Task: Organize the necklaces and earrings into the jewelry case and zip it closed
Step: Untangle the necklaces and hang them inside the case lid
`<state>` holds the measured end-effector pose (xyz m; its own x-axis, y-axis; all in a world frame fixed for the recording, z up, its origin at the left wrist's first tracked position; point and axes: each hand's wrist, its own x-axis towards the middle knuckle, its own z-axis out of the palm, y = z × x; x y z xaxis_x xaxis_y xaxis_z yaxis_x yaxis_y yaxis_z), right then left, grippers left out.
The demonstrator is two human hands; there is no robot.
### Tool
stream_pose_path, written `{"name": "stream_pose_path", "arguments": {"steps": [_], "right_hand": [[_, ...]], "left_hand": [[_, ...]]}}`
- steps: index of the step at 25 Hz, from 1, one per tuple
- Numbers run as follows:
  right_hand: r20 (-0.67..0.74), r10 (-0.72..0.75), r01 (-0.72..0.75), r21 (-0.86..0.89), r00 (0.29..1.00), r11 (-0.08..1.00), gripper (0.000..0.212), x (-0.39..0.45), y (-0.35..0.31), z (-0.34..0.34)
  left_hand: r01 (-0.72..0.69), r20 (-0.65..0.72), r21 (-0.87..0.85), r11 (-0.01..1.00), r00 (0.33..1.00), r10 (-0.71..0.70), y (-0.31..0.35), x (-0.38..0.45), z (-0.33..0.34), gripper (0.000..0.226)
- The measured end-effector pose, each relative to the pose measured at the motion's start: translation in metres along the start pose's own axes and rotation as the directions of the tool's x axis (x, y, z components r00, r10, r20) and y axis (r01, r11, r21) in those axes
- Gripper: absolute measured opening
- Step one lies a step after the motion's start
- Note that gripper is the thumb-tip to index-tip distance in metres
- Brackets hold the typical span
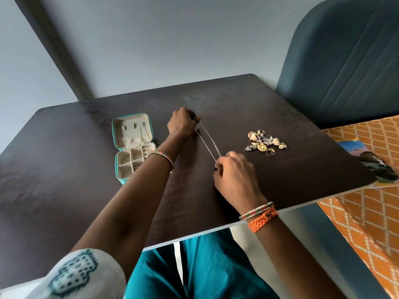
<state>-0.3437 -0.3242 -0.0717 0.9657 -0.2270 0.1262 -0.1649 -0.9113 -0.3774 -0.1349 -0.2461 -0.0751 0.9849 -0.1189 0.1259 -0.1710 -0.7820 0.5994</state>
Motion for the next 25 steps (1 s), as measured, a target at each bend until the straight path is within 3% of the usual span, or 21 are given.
{"name": "stream_pose_path", "arguments": {"steps": [2,9,25], "right_hand": [[0.065,-0.006,0.004,0.036,0.998,0.999,0.028,-0.005,-0.002,-0.001],[0.257,0.001,0.044,-0.168,0.966,0.985,0.026,-0.010,-0.021,-0.016],[0.231,-0.001,0.029,-0.116,0.973,0.993,0.024,-0.017,-0.019,-0.018]], "left_hand": [[-0.006,0.019,0.012,1.000,1.000,0.006,0.001,0.001,0.008,0.022],[-0.127,0.002,0.042,0.991,0.992,0.127,-0.007,-0.004,0.020,0.023],[-0.097,-0.035,-0.041,0.994,0.995,0.096,-0.018,0.004,0.024,0.021]]}}
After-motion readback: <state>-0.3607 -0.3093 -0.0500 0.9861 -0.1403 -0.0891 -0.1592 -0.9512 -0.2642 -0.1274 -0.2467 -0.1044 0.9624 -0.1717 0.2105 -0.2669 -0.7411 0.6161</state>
